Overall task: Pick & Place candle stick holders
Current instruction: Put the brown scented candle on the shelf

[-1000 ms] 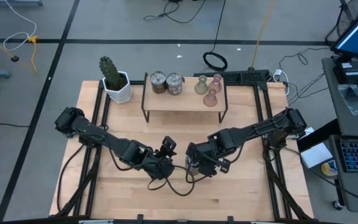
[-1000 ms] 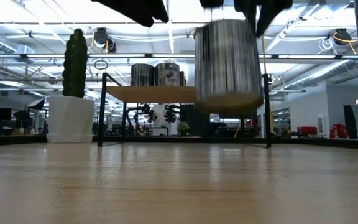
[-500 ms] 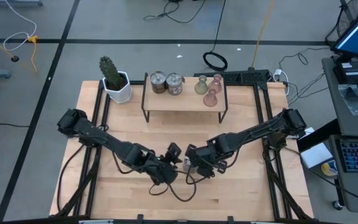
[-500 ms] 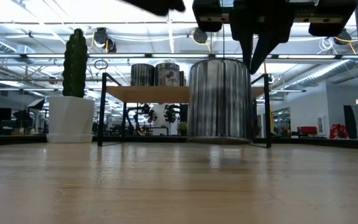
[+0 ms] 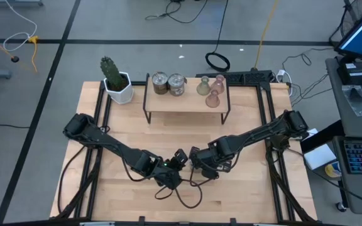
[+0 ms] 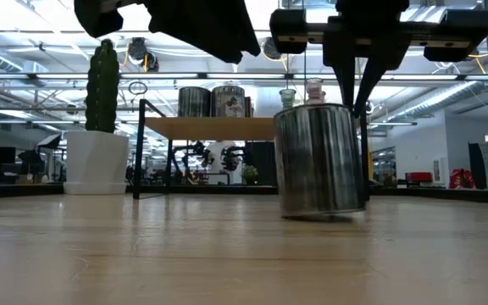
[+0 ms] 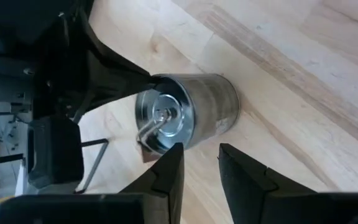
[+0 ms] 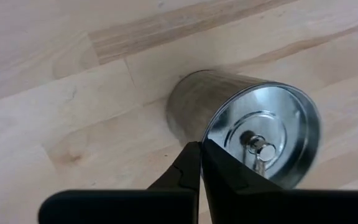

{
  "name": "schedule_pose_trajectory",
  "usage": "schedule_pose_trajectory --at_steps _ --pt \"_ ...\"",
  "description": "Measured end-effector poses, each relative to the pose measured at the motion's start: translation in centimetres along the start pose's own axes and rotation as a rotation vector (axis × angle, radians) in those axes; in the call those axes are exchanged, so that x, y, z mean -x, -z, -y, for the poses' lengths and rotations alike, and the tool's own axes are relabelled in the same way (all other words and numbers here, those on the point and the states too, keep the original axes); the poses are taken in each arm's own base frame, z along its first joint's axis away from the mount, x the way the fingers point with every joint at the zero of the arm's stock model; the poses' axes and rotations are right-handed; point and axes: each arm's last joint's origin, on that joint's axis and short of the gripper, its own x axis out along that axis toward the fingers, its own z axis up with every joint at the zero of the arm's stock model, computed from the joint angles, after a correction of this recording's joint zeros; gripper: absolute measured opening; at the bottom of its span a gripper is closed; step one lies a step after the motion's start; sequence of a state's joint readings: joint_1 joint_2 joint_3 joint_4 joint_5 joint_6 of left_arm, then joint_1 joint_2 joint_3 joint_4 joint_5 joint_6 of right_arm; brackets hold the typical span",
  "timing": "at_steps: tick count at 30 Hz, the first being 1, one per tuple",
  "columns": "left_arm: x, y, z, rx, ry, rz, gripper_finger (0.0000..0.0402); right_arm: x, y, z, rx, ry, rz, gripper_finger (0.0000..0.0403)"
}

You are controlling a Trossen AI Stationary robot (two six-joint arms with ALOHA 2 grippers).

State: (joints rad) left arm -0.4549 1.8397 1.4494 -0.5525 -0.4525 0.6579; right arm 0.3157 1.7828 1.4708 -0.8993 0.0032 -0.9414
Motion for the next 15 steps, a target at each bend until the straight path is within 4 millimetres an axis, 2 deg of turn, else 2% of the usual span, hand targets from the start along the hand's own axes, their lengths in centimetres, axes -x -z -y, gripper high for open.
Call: schedule_pose_trajectory --at_steps 10,13,15 --pt "0.1 0.5 0.3 0.091 0.029 -0.050 0.0099 0.3 0.2 -0.4 -0.010 -0.027 -0.015 0.0000" --pt "0.4 1.0 0.5 0.221 0.041 -0.103 0.0099 0.5 0.3 -0.5 -0.035 -0.031 -0.020 0.0000" --pt "1.1 1.3 0.5 0.367 0.036 -0.122 0.0099 0.8 0.3 -0.5 -0.040 -0.021 -0.015 0.0000"
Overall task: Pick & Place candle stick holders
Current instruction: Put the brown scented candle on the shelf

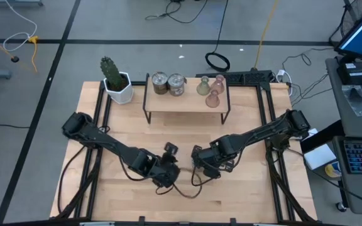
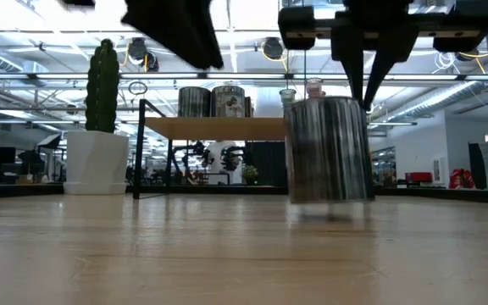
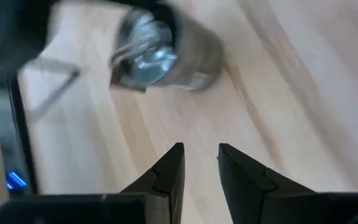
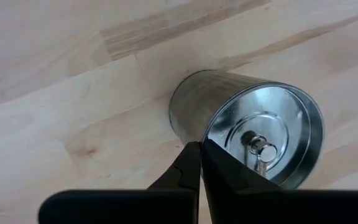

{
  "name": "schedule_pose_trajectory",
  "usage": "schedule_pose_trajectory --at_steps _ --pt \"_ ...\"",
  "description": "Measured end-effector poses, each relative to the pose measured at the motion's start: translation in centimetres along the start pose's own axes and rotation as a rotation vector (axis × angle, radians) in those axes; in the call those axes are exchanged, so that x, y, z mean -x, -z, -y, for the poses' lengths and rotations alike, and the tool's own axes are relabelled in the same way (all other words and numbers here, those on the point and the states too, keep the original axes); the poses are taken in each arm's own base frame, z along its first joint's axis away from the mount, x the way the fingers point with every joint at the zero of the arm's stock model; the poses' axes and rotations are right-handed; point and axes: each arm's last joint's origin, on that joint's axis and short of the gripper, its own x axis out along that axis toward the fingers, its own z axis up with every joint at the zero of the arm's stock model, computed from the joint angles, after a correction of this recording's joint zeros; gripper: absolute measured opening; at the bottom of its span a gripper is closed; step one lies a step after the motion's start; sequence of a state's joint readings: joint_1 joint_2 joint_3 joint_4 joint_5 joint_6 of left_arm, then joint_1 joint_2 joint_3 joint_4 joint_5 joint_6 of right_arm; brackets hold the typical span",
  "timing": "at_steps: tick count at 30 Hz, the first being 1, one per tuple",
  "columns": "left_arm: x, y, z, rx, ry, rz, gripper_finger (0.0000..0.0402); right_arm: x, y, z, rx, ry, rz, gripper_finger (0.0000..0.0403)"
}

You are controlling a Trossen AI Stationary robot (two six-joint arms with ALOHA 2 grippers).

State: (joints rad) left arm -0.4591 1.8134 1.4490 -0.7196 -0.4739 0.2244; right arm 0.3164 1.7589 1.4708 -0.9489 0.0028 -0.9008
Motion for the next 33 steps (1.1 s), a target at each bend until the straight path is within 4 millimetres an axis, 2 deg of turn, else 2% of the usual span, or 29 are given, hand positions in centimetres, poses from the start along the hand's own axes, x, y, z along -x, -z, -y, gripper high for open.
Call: schedule_pose_trajectory --at_steps 5,8,10,19,26,33 --pt "1.9 0.3 -1.2 0.459 -0.004 0.036 0.0099 1.4 -0.2 0.0 0.021 0.082 0.006 0.0000" --pt "2.1 -0.4 -2.0 0.713 0.005 0.123 0.0099 2.0 -0.5 0.0 0.077 0.161 -0.006 0.0000" --pt "2.0 -0.9 -2.4 0.824 0.036 0.177 0.0099 2.3 -0.7 0.0 0.088 0.199 -0.011 0.0000" --pt "1.7 -1.6 -3.9 1.148 0.116 0.264 0.0099 2.5 -1.3 -0.6 0.068 0.257 -0.075 0.0000" --pt "1.3 -1.3 -4.6 1.362 0.147 0.240 0.0099 2.6 -1.7 -0.8 0.052 0.272 -0.080 0.0000" --pt "0.8 -0.7 -5.3 1.490 0.140 0.194 0.0099 2.6 -1.9 -0.7 0.051 0.315 -0.085 0.0000"
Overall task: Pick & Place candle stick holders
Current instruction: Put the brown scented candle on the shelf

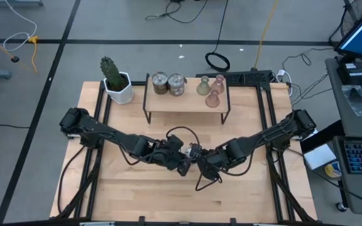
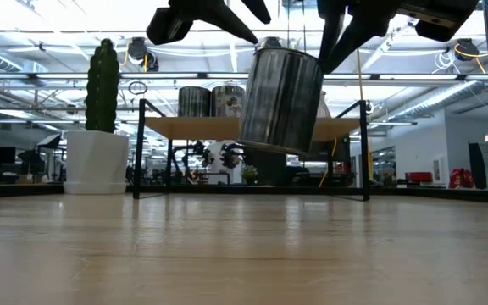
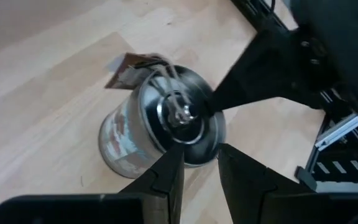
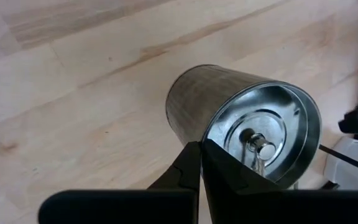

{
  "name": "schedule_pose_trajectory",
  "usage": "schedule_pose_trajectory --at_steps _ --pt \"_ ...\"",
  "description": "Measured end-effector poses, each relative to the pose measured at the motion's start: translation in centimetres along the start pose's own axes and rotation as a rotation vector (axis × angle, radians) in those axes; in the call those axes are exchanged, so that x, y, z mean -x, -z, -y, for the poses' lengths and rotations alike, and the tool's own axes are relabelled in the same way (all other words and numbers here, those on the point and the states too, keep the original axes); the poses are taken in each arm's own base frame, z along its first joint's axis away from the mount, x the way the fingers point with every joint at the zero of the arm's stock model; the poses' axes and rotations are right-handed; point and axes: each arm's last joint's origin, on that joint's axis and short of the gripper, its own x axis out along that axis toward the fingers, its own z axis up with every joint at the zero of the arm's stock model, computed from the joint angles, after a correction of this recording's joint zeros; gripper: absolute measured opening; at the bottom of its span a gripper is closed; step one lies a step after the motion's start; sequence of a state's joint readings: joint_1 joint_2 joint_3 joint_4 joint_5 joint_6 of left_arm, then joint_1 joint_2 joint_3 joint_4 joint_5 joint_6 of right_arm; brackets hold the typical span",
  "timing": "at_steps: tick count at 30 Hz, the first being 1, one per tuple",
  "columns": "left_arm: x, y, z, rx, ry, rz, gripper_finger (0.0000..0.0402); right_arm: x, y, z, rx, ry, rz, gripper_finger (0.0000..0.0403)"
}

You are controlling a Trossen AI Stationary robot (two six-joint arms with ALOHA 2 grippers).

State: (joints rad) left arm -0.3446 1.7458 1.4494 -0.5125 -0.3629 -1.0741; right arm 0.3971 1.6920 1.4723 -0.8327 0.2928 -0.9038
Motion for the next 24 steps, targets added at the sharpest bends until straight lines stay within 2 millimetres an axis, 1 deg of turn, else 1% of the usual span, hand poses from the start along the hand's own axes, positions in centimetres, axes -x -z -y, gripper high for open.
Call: schedule_pose_trajectory --at_steps 7,10,14,24 --pt "0.0 0.2 -0.4 0.034 -0.022 -0.049 0.0099 0.1 -0.2 -0.2 0.002 -0.004 0.005 0.0000" --pt "0.0 0.5 -0.6 0.004 -0.033 -0.098 0.0099 0.5 -0.5 -0.5 0.027 -0.001 0.014 0.0000" --pt "-0.1 0.5 -0.5 -0.032 0.010 -0.158 0.0099 0.8 -1.0 -0.8 0.078 0.002 0.034 0.0000" --pt "-0.1 0.3 -0.5 -0.026 0.018 -0.166 0.0099 0.9 -1.2 -1.0 0.080 0.004 0.036 0.0000"
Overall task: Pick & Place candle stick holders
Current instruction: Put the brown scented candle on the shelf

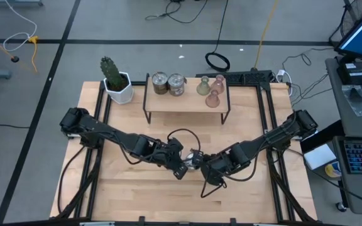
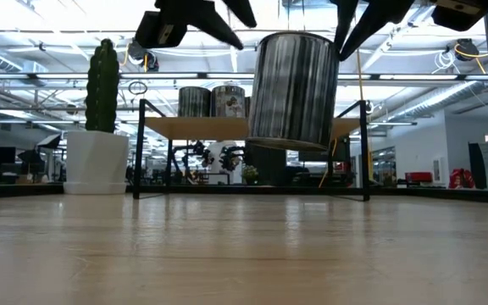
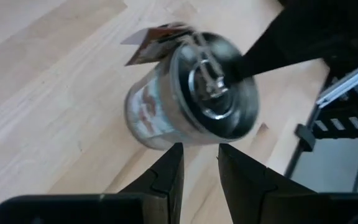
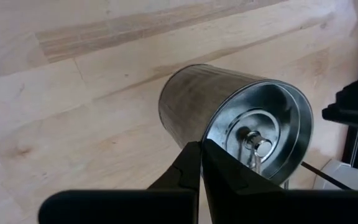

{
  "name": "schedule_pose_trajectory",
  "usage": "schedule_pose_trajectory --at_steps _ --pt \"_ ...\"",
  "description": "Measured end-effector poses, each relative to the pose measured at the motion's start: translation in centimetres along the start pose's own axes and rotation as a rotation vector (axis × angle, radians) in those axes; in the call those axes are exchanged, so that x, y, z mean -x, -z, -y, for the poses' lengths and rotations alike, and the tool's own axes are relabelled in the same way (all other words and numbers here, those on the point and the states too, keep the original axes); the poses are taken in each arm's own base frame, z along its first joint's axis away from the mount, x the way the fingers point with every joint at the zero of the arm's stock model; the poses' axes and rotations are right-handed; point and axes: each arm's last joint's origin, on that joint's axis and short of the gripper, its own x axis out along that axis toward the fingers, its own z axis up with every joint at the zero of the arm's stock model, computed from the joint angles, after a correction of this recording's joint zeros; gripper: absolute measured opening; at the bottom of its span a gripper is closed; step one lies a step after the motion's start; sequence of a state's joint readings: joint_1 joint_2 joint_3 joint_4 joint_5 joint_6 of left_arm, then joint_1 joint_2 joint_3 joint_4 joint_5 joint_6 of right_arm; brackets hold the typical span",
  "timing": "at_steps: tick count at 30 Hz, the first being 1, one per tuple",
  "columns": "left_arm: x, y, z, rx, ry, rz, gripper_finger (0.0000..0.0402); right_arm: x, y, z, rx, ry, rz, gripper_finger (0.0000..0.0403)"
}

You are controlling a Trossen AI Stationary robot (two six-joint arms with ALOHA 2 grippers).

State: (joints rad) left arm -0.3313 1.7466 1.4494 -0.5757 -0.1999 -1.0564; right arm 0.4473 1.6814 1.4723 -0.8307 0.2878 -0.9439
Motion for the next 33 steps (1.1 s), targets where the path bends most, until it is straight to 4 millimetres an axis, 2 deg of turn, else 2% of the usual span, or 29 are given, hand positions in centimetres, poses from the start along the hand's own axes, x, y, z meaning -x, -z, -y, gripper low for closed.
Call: schedule_pose_trajectory --at_steps 8,20,26,31,33 --pt "-0.2 -0.6 -1.3 -0.002 -0.060 -0.075 0.0100 0.0 0.1 -0.3 -0.011 -0.023 -0.015 0.0000" --pt "-0.5 -2.0 -3.2 -0.133 -0.086 -0.191 0.0099 0.5 -0.9 -1.4 -0.058 -0.050 -0.011 0.0000" --pt "-0.1 -4.3 -4.1 -0.096 -0.065 -0.131 0.0099 0.8 -1.5 -1.9 -0.057 -0.056 -0.001 0.0000" --pt "0.4 -6.7 -3.5 -0.054 0.084 0.015 0.0099 0.9 -1.9 -2.1 -0.055 -0.054 0.009 0.0000" --pt "0.5 -6.9 -3.1 -0.060 0.128 0.016 0.0099 0.9 -1.9 -2.1 -0.064 -0.052 0.006 0.0000"
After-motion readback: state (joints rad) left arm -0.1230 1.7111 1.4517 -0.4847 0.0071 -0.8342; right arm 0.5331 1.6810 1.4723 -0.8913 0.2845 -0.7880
